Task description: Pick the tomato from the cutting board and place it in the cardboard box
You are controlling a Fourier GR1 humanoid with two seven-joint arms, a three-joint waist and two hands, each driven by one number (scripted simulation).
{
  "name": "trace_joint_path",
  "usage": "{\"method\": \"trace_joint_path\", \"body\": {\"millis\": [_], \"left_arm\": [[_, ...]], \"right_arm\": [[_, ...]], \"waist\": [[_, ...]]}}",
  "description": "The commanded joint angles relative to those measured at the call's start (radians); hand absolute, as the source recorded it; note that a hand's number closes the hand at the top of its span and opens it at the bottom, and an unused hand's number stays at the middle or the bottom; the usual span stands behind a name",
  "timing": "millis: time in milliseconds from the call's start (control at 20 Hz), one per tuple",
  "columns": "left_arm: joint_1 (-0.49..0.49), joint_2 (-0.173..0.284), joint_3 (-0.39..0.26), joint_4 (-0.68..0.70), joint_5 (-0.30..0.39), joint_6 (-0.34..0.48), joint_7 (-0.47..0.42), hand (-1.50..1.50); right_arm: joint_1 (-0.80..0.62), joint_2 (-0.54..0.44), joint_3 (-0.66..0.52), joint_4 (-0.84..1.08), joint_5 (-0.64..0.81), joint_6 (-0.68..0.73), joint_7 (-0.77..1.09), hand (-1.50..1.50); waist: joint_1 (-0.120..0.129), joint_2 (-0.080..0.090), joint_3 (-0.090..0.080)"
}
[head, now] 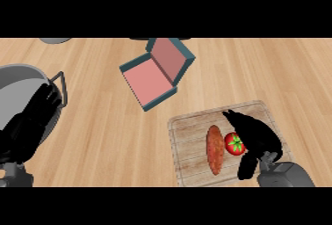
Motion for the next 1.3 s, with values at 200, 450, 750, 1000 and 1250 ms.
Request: {"method": "trace_joint_path", "body": {"millis": [200, 450, 750, 1000, 1250], "left_arm": [[0.031, -0.033, -0.021, -0.019, -0.037, 0.003, -0.014, 0.0], [-0.017, -0.019, 0.0, -0.013, -0.022, 0.004, 0.02, 0.0], [-0.045, -0.035, -0.052, 0.006, -0.031, -0.029, -0.005, 0.0], [-0.101, -0.035, -0.086, -0.005, -0.022, -0.05, 0.02, 0.0], [-0.142, -0.047, -0.111, 0.012, -0.034, -0.045, 0.035, 0.0]], "right_arm": [[0.046, -0.006, 0.01, 0.072, 0.07, -0.148, -0.161, 1.5], [-0.021, 0.011, 0.007, 0.048, 0.093, -0.076, -0.155, 1.5], [-0.253, 0.216, 0.191, 0.243, 0.082, -0.217, 0.179, 1.5], [-0.409, 0.22, 0.215, 0.34, 0.011, -0.282, 0.306, 1.5], [-0.594, 0.221, 0.258, 0.462, -0.047, -0.365, 0.452, 1.5]], "waist": [[0.0, 0.0, 0.0], [0.0, 0.0, 0.0], [0.106, 0.022, -0.001], [0.191, 0.04, 0.0], [0.212, 0.038, -0.002]]}}
